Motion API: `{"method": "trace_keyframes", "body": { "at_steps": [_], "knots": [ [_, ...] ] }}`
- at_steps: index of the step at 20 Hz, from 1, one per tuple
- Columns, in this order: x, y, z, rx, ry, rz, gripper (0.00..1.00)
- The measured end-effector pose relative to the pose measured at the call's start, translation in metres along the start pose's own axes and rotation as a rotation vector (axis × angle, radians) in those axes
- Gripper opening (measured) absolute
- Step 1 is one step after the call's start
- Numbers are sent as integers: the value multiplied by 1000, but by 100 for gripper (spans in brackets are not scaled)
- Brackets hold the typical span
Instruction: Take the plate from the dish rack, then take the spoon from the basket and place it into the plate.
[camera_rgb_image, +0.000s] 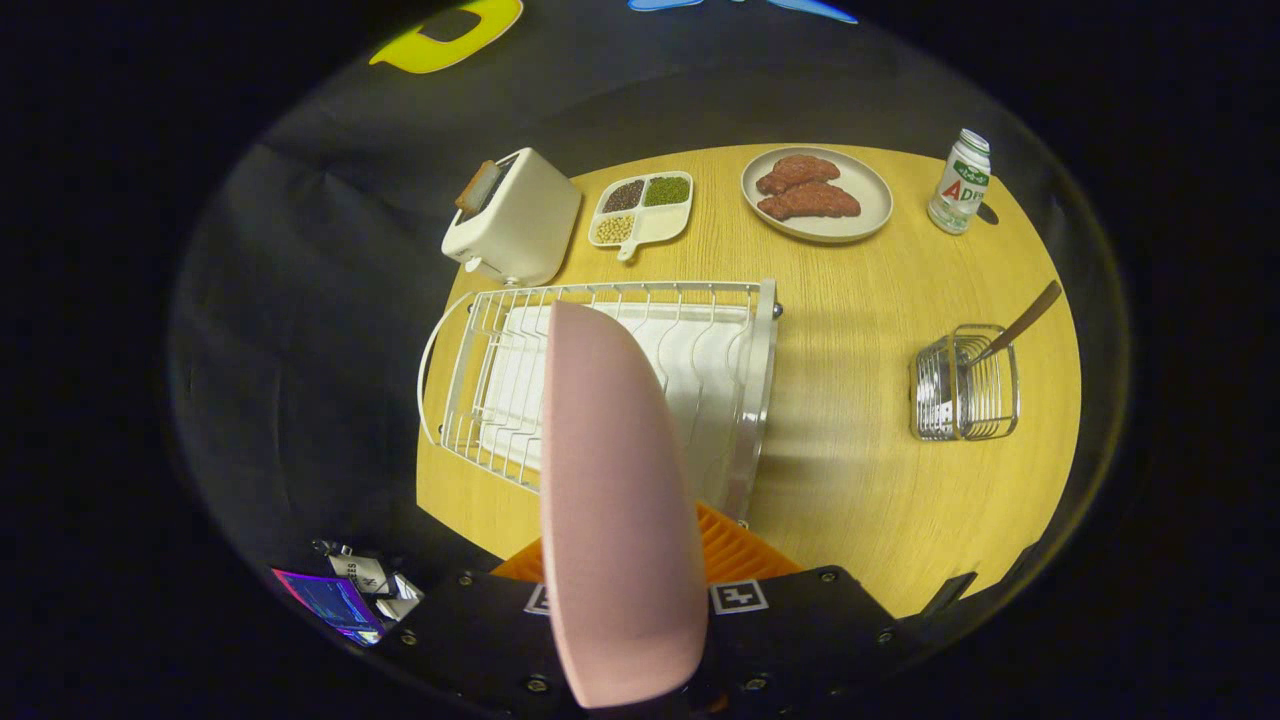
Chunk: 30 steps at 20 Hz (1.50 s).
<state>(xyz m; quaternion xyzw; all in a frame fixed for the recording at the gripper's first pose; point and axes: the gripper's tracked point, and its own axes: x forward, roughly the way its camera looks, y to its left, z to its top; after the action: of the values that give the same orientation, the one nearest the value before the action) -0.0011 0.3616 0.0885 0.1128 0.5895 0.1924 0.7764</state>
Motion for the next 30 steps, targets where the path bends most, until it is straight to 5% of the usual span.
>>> {"method": "trace_keyframes", "body": {
  "at_steps": [16, 30],
  "knots": [
    [29, -14, -148, 61, 105, 203, 49],
    [89, -78, -177, 168, 84, 114, 50]
  ]
}}
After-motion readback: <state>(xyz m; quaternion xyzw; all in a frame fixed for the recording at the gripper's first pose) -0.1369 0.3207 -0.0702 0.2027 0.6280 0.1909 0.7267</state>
